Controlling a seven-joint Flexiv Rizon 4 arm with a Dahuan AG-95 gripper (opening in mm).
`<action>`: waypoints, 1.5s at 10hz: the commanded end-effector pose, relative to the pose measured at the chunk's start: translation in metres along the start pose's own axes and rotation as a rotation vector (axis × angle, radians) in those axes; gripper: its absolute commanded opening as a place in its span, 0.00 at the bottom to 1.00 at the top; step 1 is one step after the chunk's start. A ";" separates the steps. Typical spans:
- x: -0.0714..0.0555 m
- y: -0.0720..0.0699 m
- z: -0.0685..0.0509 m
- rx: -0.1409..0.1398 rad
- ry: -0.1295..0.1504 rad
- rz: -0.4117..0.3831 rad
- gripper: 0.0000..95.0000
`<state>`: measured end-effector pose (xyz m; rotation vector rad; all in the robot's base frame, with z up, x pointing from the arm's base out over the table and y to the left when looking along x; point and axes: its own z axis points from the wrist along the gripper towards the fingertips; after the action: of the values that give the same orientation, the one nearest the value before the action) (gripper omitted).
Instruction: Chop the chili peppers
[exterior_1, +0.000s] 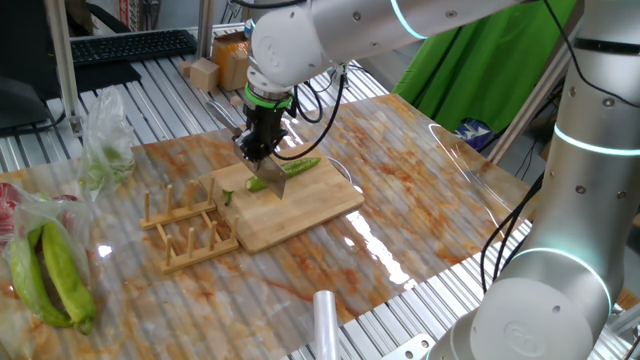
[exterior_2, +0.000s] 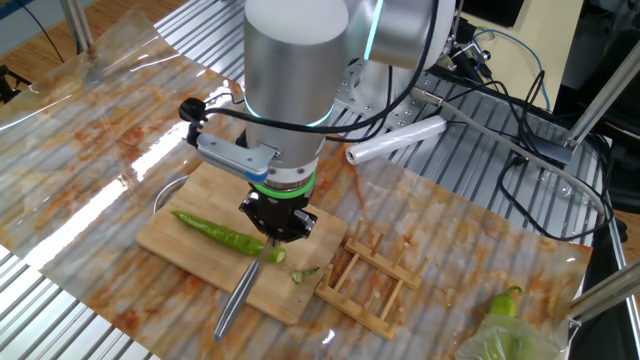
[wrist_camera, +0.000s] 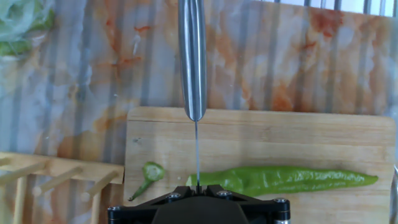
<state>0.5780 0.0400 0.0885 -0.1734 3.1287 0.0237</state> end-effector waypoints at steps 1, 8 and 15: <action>-0.001 0.000 0.000 -0.004 0.009 0.012 0.00; -0.001 0.000 0.000 0.017 0.050 0.080 0.00; -0.001 -0.004 -0.001 0.028 0.055 0.130 0.00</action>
<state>0.5798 0.0337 0.0896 0.0840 3.1752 -0.0356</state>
